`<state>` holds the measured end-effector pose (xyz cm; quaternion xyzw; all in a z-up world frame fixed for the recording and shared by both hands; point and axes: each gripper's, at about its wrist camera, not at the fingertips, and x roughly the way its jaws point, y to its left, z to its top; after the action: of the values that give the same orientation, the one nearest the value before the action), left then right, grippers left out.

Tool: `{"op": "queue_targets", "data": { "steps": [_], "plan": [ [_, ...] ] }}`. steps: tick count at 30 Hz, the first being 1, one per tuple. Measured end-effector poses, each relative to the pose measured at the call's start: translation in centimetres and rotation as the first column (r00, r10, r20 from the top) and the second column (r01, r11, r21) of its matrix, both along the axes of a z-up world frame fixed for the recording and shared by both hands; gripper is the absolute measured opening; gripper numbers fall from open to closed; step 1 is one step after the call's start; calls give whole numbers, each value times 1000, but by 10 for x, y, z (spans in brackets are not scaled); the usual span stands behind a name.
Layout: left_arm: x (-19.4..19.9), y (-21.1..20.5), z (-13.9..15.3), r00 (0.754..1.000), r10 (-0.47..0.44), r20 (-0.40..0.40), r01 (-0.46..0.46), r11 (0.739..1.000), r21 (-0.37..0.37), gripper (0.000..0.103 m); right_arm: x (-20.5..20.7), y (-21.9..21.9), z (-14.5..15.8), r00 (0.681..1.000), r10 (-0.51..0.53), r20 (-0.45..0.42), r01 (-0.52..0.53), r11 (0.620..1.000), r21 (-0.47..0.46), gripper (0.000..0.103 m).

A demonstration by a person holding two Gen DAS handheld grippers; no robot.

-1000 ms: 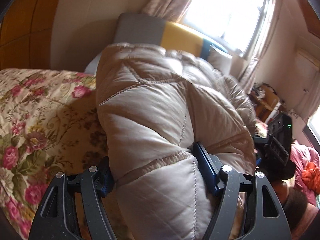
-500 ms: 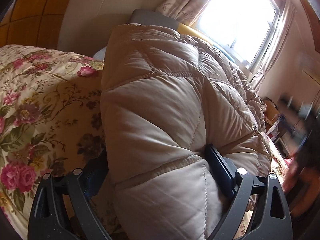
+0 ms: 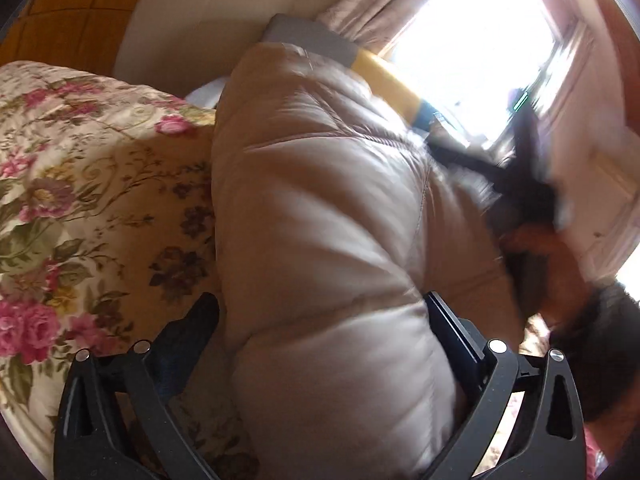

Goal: Fold large clothes
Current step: 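Lower the folded jacket bundle onto the bedspread with both tools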

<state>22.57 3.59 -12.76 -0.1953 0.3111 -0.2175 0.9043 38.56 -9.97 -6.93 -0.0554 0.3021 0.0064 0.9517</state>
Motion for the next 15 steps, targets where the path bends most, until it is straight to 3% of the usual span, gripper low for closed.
{"op": "queue_targets", "data": {
  "steps": [2,4,6,9,15],
  "plan": [
    [-9,-6,7,998,-11,61,9,1000,23,100,2,-21,-18,997,-71,-19,72,995,67,101],
    [-8,-14,7,997,-21,72,17,998,53,100,9,-33,-29,994,-98,-51,104,987,120,101],
    [2,-17,2,999,-31,28,30,999,46,100,5,-41,-31,993,-87,-85,96,989,115,101],
    [24,-15,-13,993,-77,-85,74,997,-33,100,19,-43,-38,990,-66,-124,81,990,119,101],
    [16,-14,-12,995,-50,-86,49,999,-17,100,5,-48,-37,994,-57,-96,69,991,119,101]
  ]
}}
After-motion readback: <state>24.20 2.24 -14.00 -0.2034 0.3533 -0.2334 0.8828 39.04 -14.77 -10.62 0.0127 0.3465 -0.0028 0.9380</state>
